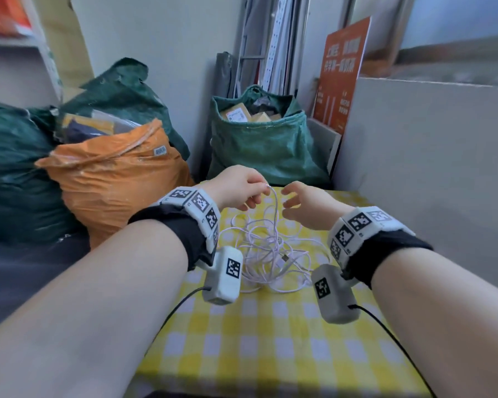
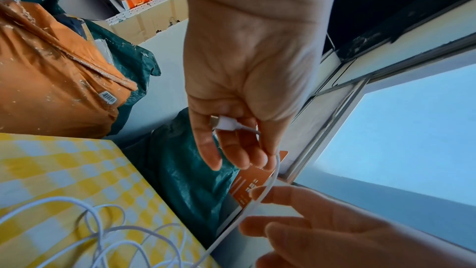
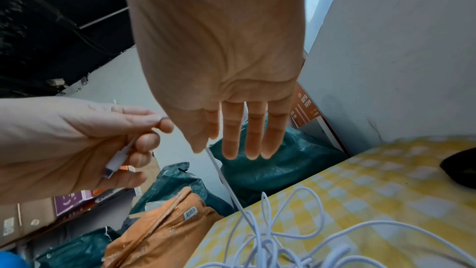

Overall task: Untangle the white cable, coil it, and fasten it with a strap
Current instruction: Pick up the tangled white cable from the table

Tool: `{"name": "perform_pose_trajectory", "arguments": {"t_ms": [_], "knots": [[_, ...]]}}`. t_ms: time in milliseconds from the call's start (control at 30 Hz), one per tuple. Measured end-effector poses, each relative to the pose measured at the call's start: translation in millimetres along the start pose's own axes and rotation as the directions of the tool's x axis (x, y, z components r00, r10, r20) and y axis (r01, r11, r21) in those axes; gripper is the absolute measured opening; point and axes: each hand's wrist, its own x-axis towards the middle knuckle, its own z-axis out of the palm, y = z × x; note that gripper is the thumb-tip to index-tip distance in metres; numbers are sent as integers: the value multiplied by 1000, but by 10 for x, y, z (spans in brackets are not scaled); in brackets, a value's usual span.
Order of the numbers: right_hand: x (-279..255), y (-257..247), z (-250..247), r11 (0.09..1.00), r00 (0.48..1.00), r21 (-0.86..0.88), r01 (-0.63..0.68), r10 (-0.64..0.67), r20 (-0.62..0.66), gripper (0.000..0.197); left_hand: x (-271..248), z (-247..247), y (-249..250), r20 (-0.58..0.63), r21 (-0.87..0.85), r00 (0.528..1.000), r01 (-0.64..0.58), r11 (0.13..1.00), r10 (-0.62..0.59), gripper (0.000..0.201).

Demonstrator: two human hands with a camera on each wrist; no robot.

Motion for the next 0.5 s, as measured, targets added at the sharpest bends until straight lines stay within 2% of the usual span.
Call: {"name": "perform_pose_trajectory", "arguments": {"t_ms": [133,233,400,500], "knots": [[-107,-137,-47,999,999,30,27,-28,34,25,-138,-106,203,-53,-150,997,-64,987,56,20],[-184,-187,-41,990,998,138,-5,-3,57,10,-225,-197,317,-86,-211,993,-102,972,85,23],[-300,-206,17,988,994,152,-17,0,114,12,-347,-285,420,-148,-274,986,-117,955,78,24],[-315,-204,74,972,994,234,-20,-5,107,16,-366,-292,395,-223,-247,975,-74,966,18,24]]}}
